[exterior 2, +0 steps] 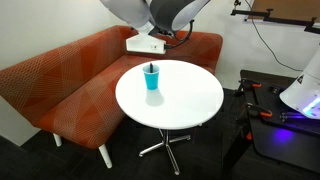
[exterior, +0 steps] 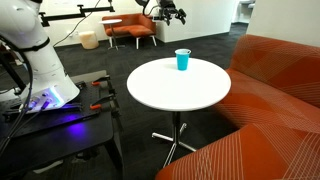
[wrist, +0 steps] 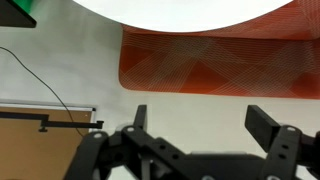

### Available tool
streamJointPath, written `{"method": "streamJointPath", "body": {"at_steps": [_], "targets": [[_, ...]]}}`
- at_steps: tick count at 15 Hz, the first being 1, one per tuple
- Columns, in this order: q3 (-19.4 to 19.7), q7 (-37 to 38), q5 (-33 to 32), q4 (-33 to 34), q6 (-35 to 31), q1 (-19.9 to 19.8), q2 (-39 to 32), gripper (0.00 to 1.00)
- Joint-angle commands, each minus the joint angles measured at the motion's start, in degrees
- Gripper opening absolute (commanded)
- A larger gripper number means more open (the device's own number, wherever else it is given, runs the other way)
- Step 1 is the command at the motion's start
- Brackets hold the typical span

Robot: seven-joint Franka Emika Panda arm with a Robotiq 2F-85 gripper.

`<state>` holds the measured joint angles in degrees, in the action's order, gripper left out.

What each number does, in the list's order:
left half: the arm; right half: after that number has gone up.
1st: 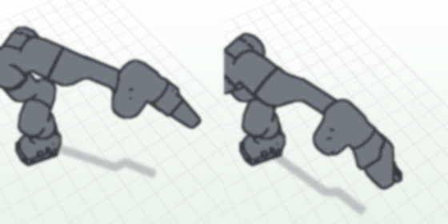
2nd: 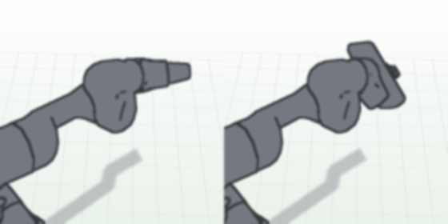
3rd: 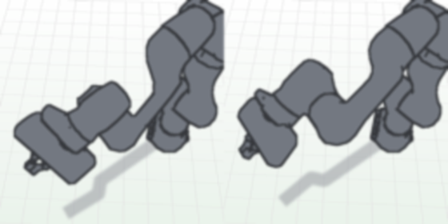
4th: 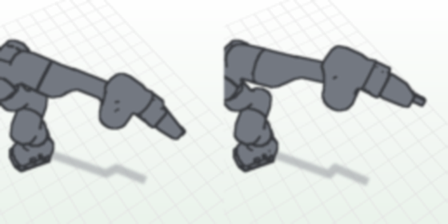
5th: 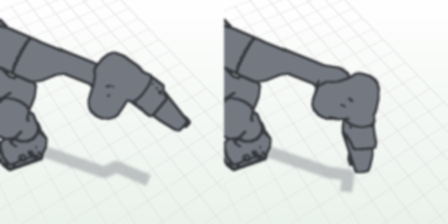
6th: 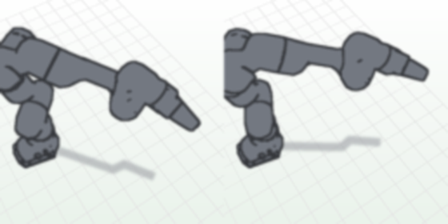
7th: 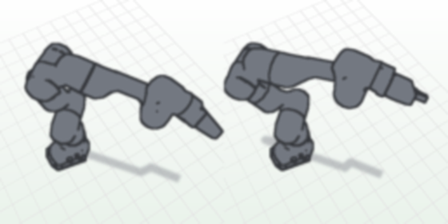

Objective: Take the pen out of the cup and put it on the table

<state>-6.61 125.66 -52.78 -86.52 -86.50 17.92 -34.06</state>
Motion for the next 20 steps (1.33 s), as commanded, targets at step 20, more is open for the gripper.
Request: {"method": "streamJointPath", "body": {"at_steps": [20], "targets": [[1.88,-5.68,-6.43,-14.6,-31.85,-3.71,2.72,1.0]]}}
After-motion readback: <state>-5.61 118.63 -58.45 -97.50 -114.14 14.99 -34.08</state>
